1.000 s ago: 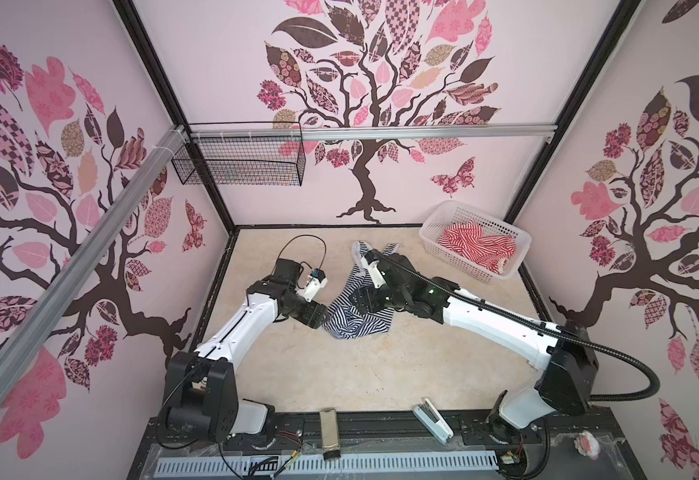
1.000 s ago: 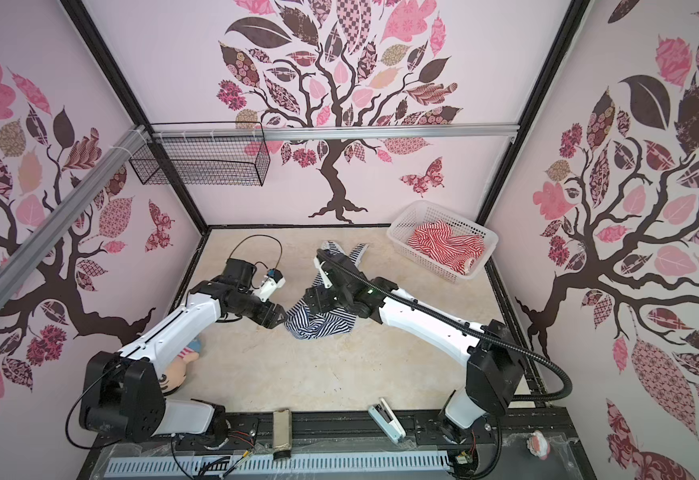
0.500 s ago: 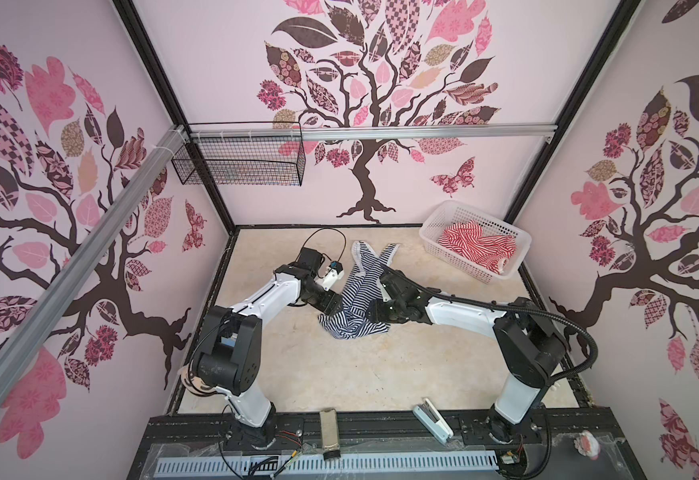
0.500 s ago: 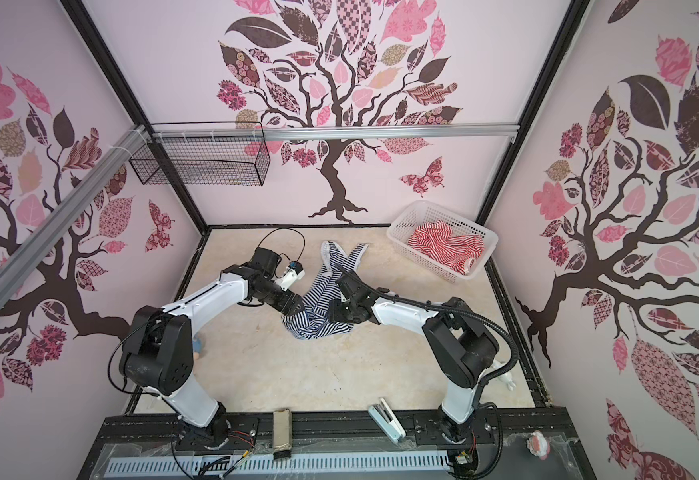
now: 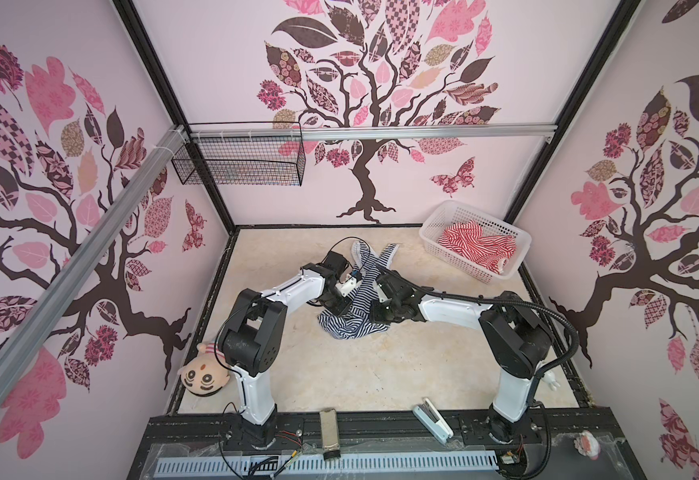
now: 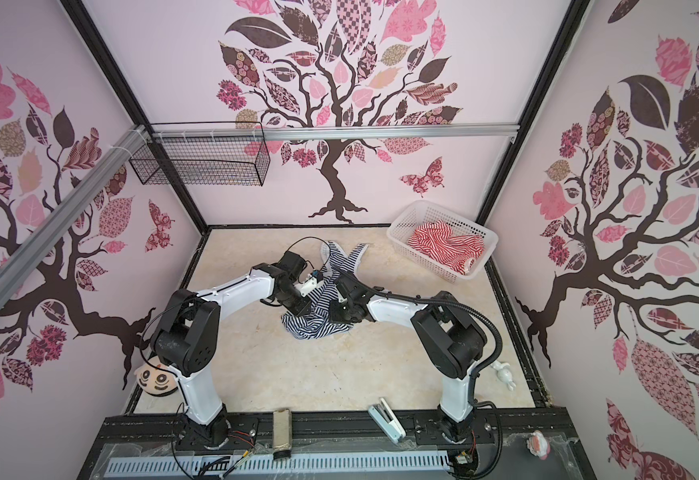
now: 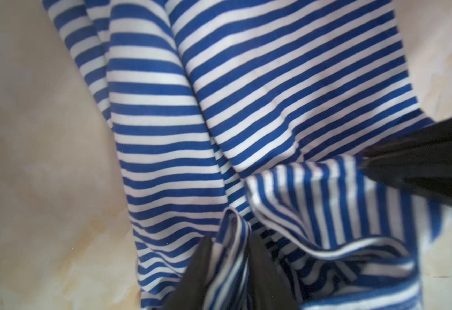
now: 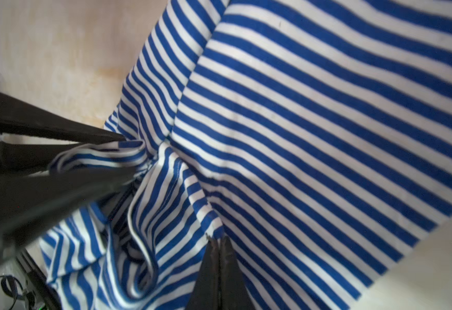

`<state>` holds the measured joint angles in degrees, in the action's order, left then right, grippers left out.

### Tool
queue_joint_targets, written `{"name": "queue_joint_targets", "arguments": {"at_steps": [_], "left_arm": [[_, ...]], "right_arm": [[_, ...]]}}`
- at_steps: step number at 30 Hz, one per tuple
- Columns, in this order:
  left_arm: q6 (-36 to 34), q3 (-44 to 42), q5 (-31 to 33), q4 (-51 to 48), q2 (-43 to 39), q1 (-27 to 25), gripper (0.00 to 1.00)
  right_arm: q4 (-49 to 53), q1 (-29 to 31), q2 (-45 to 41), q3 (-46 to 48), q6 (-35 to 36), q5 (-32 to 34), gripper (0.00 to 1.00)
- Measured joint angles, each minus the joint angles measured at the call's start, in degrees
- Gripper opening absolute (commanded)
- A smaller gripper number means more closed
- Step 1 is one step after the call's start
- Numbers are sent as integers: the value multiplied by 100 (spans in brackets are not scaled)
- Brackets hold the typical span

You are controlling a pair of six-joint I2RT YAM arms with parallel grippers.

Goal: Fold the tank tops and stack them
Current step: 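Pull the hem corners apart toward the robot with both grippers to spread it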

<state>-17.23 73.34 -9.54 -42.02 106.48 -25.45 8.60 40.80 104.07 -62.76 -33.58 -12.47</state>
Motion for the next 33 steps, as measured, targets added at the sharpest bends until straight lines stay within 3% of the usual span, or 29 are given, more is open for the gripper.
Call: {"name": "queue_joint_targets", "arguments": {"at_steps": [3, 13, 21, 33], "left_arm": [[11, -293, 203, 46, -339, 48, 0], [105, -1296, 332, 116, -2533, 343, 0], [-131, -1910, 365, -492, -2907, 542, 4], [-841, -2715, 1038, -1008, -3670, 957, 0]], "right_arm": [[61, 0, -575, 369, 90, 24, 0], [-26, 214, -2234, 1425, 201, -103, 0], [46, 420, -2507, 2249, 212, -350, 0], [1080, 431, -3130, 2717, 111, 595, 0]]}}
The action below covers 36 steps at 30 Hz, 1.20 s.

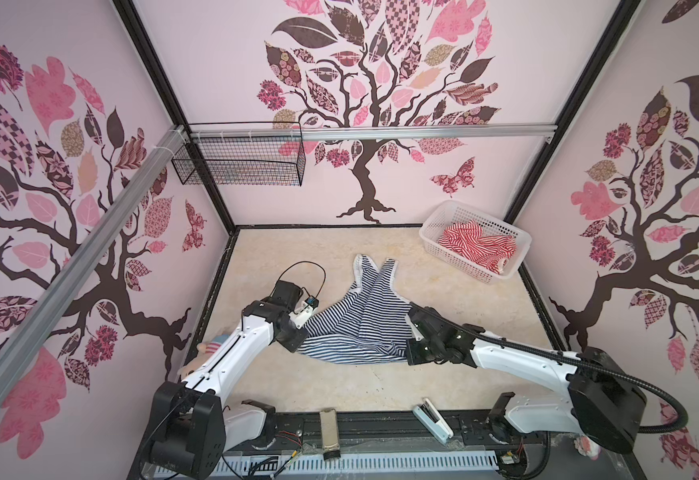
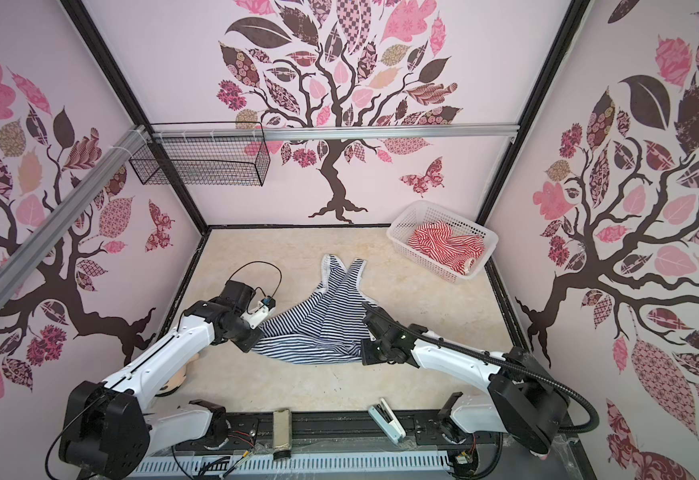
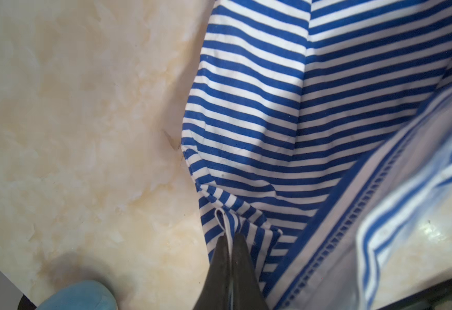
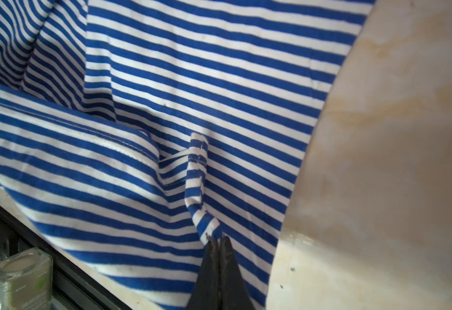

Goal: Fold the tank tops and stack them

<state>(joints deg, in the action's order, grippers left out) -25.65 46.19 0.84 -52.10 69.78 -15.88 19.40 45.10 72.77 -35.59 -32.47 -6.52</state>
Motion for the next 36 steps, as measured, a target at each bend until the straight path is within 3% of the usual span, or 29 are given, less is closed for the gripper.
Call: {"name": "queue_joint_targets", "arguments": {"at_steps": [2, 3, 4, 5, 6, 8, 11, 15, 18, 21, 27, 36], "left_arm": [[-162, -37, -2, -129, -44, -2, 6], [-271, -37, -2, -195, -50, -2, 18], [-389, -37, -11, -254, -52, -2, 38], [-446, -37, -26, -315, -52, -2, 50], [-533, -35, -46, -396, -52, -2, 61], [-658, -26, -90, -509, -52, 0, 72], [-837, 96, -127, -636, -48, 4, 77], [-796, 710, -352, -564, 286, 2, 77], [-592, 1445, -678, -407, 1043, -61, 67], [-439, 2033, -890, -195, 1958, -308, 56], [-367, 2243, -1016, 22, 3195, -837, 51], [-140, 2900, -522, 256, 4122, -815, 52]], "right_arm": [[170, 0, -127, 28, -7, 72, 0], [243, 0, -164, 28, -7, 96, 17], [310, 0, -184, 28, -13, 103, 43], [374, 0, -188, 26, 4, 103, 57], [455, 0, -190, 22, 20, 118, 64], [597, 0, -201, 4, 37, 144, 69], [739, 0, -267, -146, 59, 232, 66], [555, -55, -232, -487, 74, 358, 42], [223, -140, 186, -813, 74, 367, 27], [-103, -258, 1025, -1231, 94, 278, 20], [-304, -417, 2413, -1818, 140, 138, 15], [-363, -796, 3206, -2542, 205, 94, 18]]}}
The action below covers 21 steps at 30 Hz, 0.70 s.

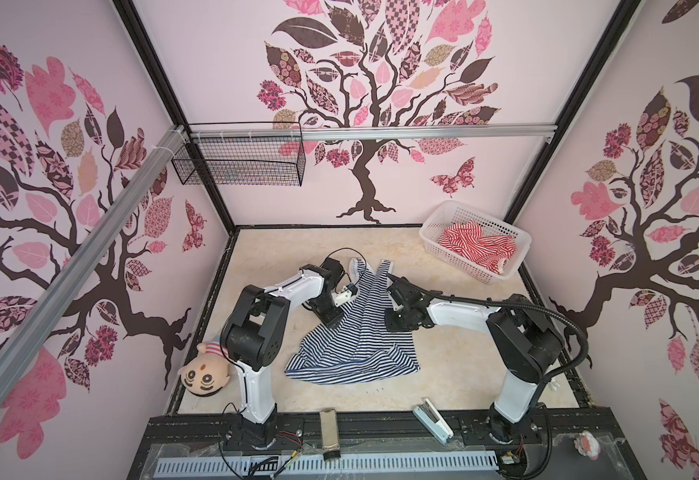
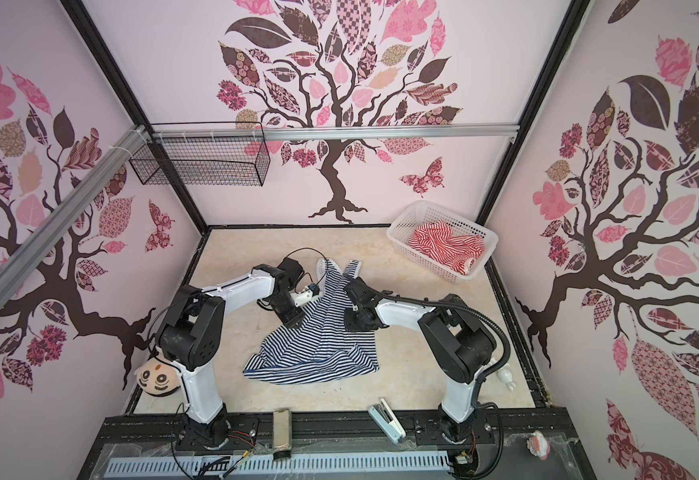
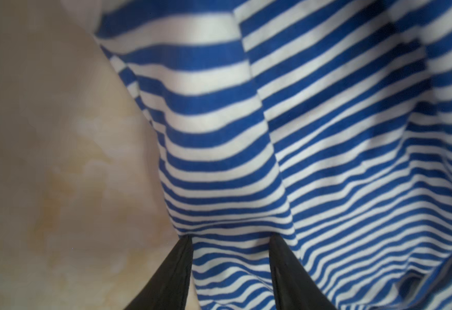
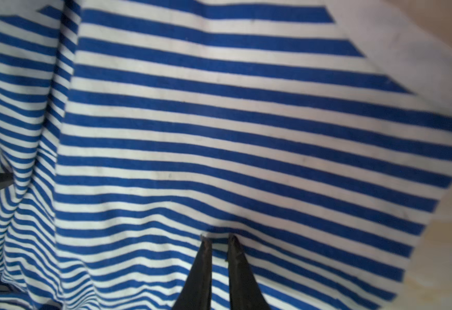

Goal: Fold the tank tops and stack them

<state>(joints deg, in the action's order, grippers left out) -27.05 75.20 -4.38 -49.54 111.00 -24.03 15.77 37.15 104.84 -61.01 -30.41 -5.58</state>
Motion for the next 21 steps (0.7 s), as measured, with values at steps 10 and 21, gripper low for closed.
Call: {"name": "queue_joint_targets", "arguments": {"at_steps": [10, 21], "left_arm": [[885, 1635, 942, 155, 1064, 590, 57], [1027, 437, 632, 361, -793, 776, 70]], "right_arm": [[525, -879, 1440, -2245, 616, -55, 56], [896, -527, 70, -1609, 846, -142, 47]]}}
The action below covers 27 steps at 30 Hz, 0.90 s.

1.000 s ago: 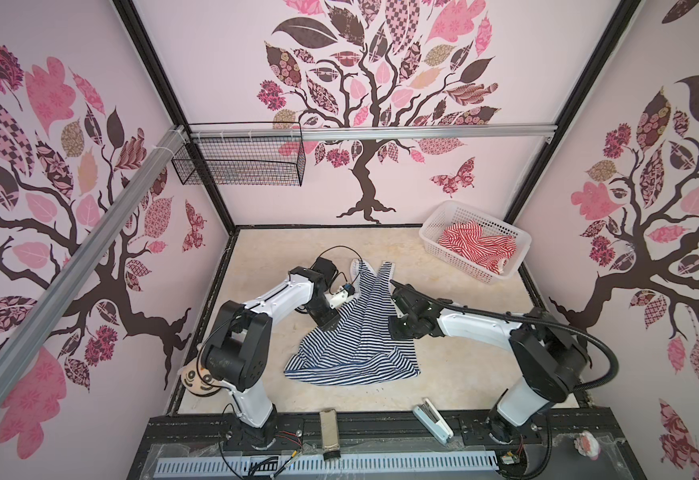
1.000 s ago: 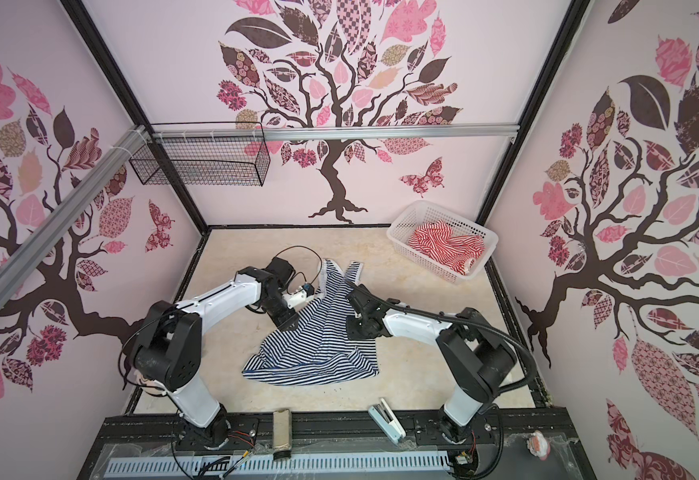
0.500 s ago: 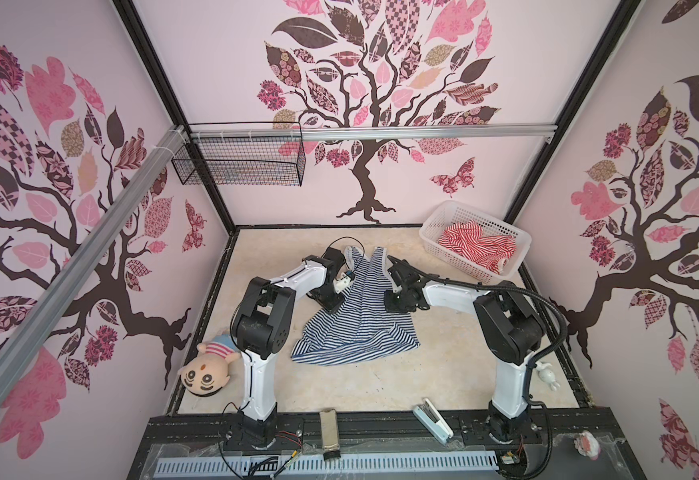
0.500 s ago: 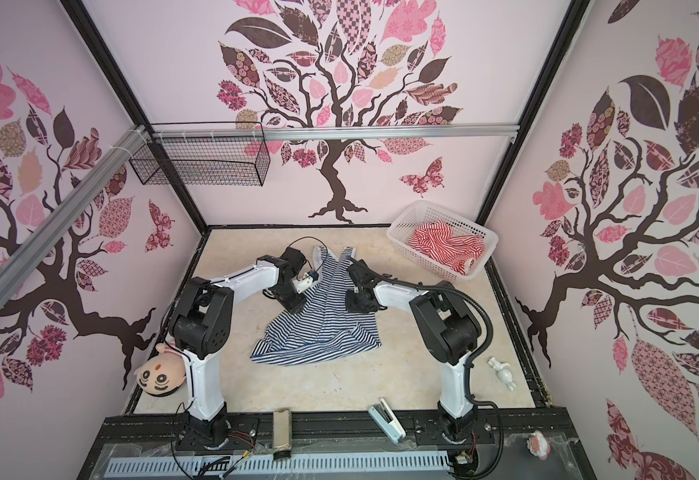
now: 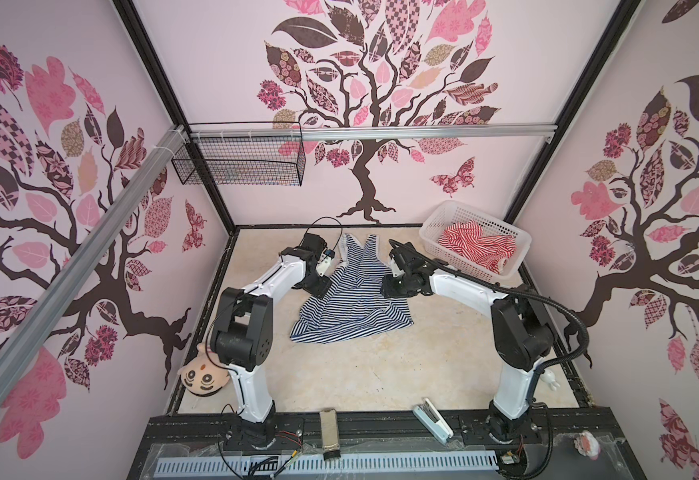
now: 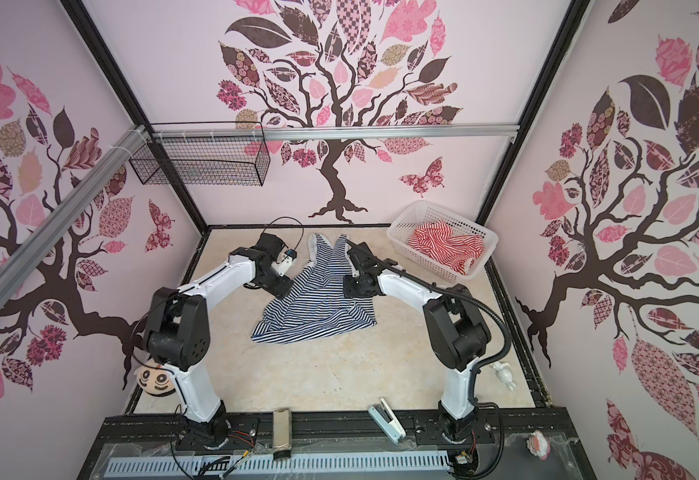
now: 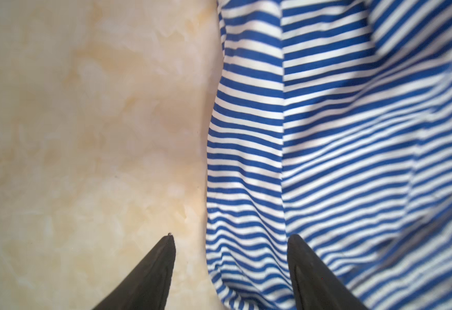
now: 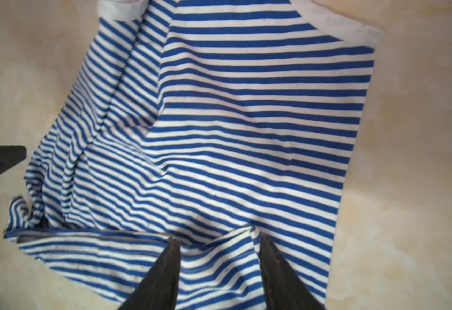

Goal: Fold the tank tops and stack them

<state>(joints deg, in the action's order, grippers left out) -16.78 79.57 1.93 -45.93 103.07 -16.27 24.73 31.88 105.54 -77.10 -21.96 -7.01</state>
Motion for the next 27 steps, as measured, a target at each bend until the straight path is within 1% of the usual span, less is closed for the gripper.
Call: {"name": "queue_joint_targets", "arguments": {"at_steps": [4, 9, 14, 16, 18, 22, 24, 27], "left_arm": [[-216, -756, -22, 223, -619, -11, 67], [-448, -1591, 35, 352, -640, 133, 66], [-494, -1705, -118, 428, -645, 516, 66], [-520, -1705, -223, 446, -647, 669, 65], [-557, -1705, -293, 442, -647, 737, 64], [-627, -1705, -511, 380, -647, 734, 61], [-684, -1705, -579, 352, -647, 728, 58], [-769, -1727, -625, 323, -647, 728, 50]], "right_arm": [[33, -9, -101, 317, 98, 22, 46], [168, -20, -55, 560, 190, 101, 47], [162, -17, 190, 492, 295, 201, 47], [168, -17, 348, 428, 319, 247, 46], [179, -20, 481, 348, 352, 282, 42], [157, -17, 702, 195, 389, 315, 18], [173, -20, 699, 201, 404, 321, 12], [120, -17, 623, 280, 422, 343, 10]]}}
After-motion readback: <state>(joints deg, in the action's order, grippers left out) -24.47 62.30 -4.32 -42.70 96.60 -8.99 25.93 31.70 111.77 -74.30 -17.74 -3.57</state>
